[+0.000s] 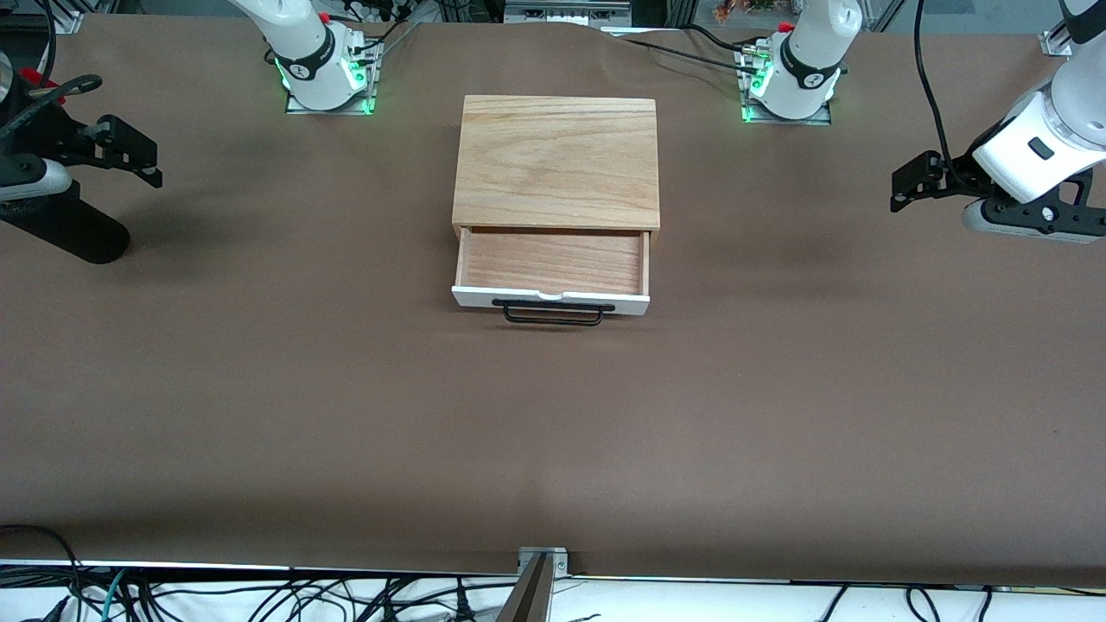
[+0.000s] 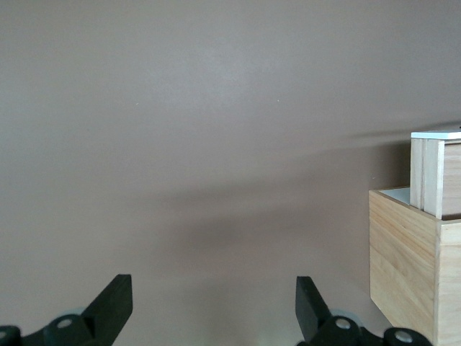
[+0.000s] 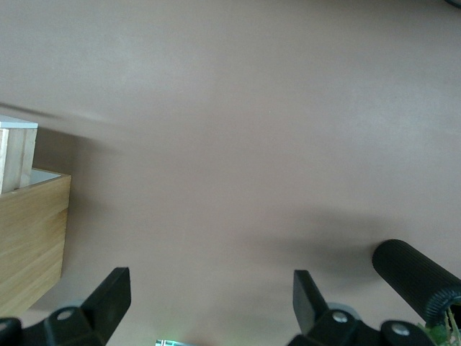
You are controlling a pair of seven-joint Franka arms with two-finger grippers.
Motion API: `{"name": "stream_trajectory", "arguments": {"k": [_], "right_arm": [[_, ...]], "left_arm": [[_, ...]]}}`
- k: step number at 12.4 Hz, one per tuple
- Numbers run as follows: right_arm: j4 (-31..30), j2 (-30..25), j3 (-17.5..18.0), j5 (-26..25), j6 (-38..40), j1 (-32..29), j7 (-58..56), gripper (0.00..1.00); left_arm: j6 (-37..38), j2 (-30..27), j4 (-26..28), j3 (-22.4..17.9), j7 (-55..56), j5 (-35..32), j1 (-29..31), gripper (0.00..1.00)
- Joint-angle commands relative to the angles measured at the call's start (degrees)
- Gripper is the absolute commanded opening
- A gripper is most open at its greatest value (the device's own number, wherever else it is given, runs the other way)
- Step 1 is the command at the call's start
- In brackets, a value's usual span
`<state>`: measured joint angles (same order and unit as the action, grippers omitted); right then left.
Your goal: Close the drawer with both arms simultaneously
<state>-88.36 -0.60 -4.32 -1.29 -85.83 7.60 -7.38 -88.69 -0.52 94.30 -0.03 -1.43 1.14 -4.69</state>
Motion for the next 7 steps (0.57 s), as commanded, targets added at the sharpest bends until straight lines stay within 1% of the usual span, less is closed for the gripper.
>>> {"name": "stream_trajectory", "arguments": {"k": [1, 7], "right_arm": [[-0.06, -0.37, 0.11, -0.29, 0.84, -0.12, 0.0, 1.0], [-0.06, -0.37, 0.1, -0.46, 0.84, -0.04, -0.09, 1.0]], "left_arm": [[1.5, 0.7, -1.84, 0.47, 0.38, 0.7, 0.2, 1.0], [1.5, 0.7, -1.92, 0.47, 0.38, 0.27, 0.29, 1.0]]}}
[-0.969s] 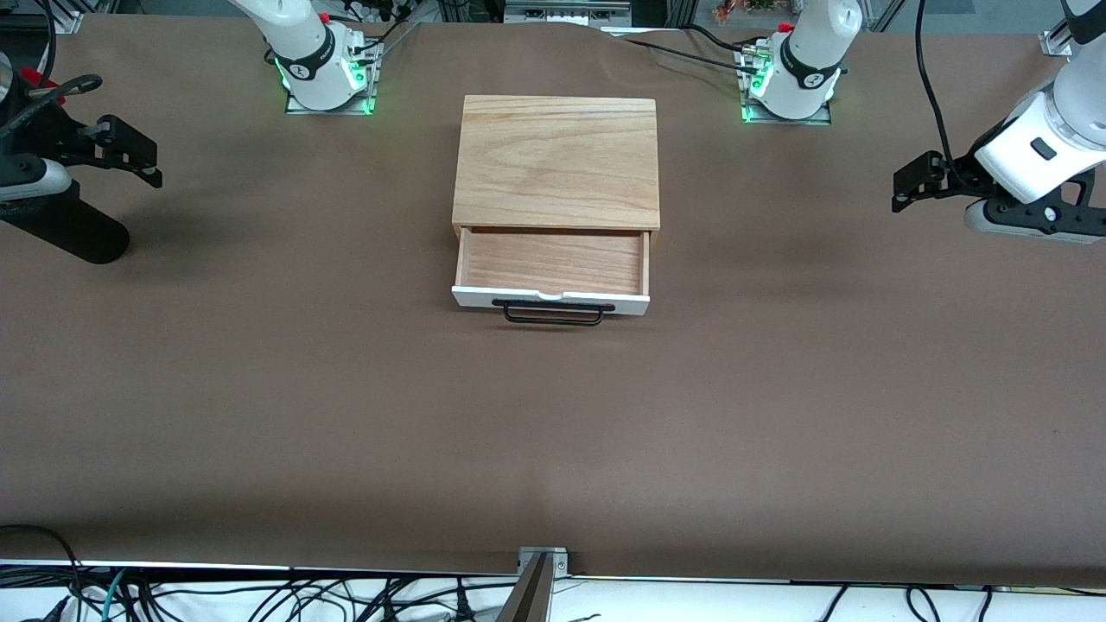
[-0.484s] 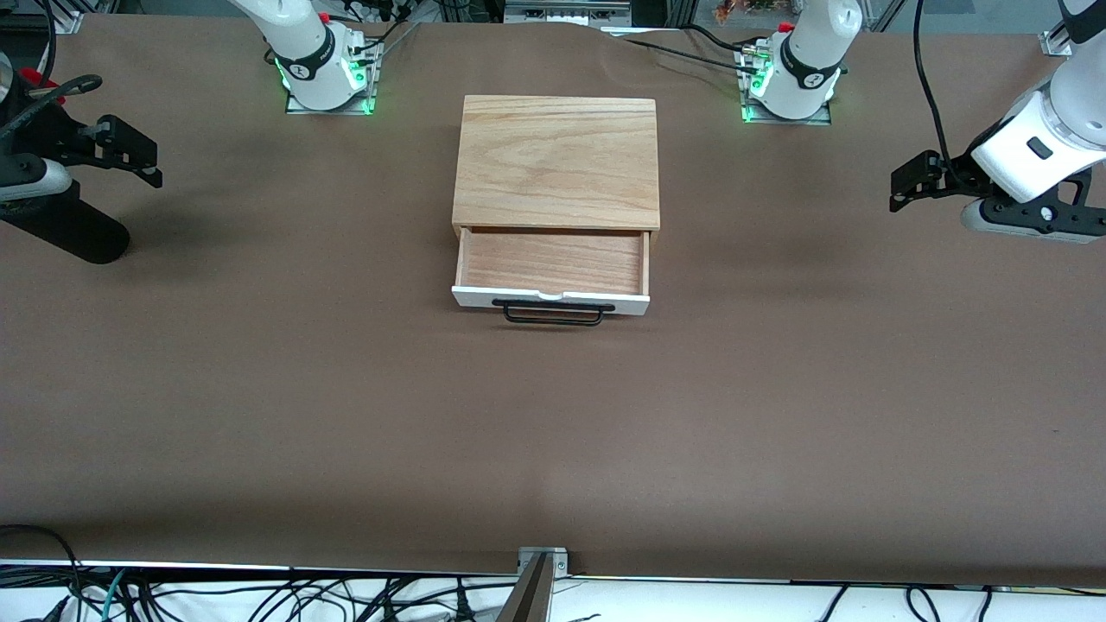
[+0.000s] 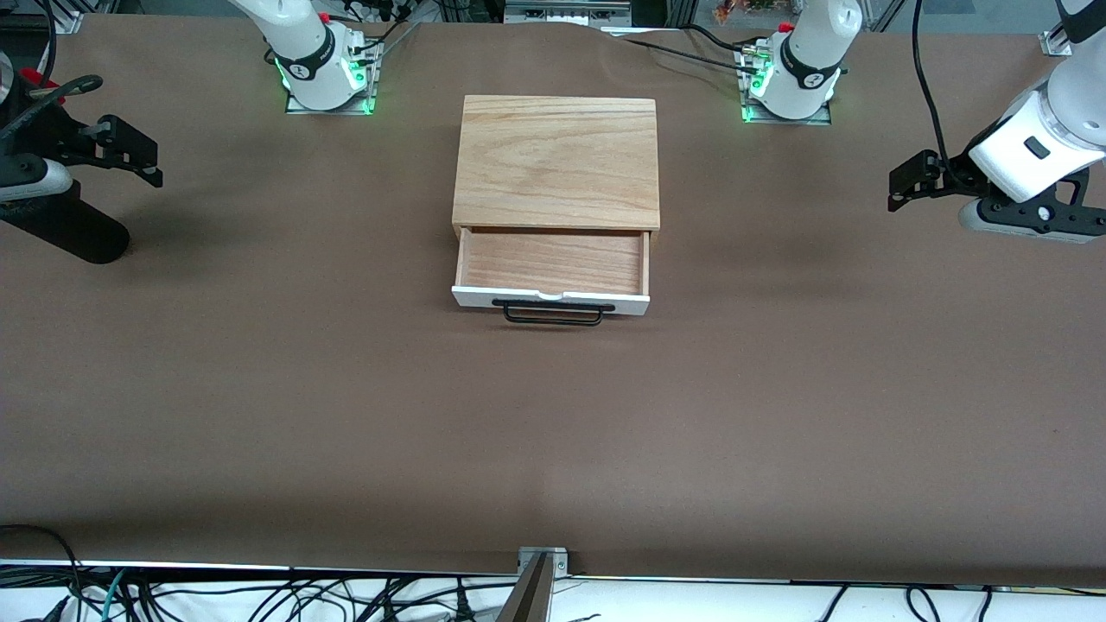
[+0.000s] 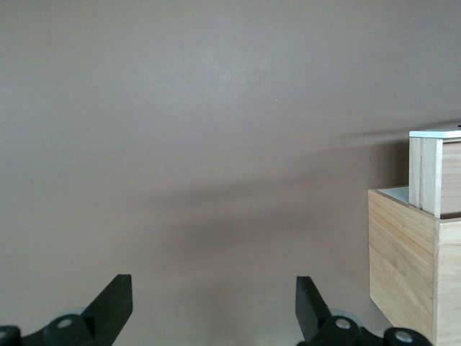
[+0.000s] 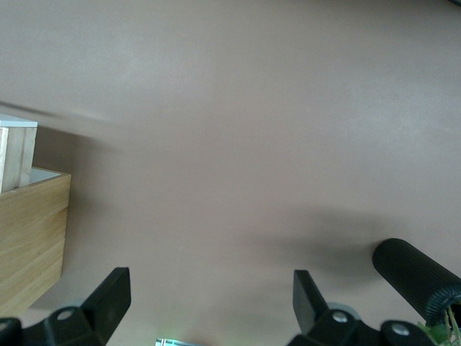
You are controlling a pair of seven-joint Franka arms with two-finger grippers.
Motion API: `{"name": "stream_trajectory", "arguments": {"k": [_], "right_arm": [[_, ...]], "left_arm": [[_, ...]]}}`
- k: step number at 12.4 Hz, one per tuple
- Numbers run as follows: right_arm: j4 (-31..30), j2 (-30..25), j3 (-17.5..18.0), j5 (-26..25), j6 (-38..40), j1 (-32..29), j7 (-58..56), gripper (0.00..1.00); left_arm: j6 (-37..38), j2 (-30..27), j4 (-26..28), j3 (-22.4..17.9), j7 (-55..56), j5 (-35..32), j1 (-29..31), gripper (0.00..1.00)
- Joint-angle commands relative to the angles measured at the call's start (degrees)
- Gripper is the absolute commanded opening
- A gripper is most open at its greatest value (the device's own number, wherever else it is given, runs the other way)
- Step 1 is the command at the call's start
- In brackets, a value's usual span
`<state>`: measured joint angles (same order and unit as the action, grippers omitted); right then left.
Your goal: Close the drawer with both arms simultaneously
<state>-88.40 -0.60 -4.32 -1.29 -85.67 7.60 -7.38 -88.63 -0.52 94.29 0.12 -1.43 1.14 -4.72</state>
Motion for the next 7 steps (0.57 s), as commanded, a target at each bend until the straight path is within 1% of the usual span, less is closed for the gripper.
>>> {"name": "stream_trajectory", "arguments": {"k": [1, 7], "right_arm": [[-0.02, -0.37, 0.1, -0.46, 0.68, -0.12, -0.09, 1.0], [-0.02, -0.37, 0.1, -0.55, 0.68, -0.12, -0.09, 1.0]], "left_arm": [[1.44, 0.69, -1.83, 0.32, 0.38, 0.18, 0.33, 1.0], [2.14, 0.69, -1.83, 0.23, 0.64, 0.18, 0.33, 1.0]]}}
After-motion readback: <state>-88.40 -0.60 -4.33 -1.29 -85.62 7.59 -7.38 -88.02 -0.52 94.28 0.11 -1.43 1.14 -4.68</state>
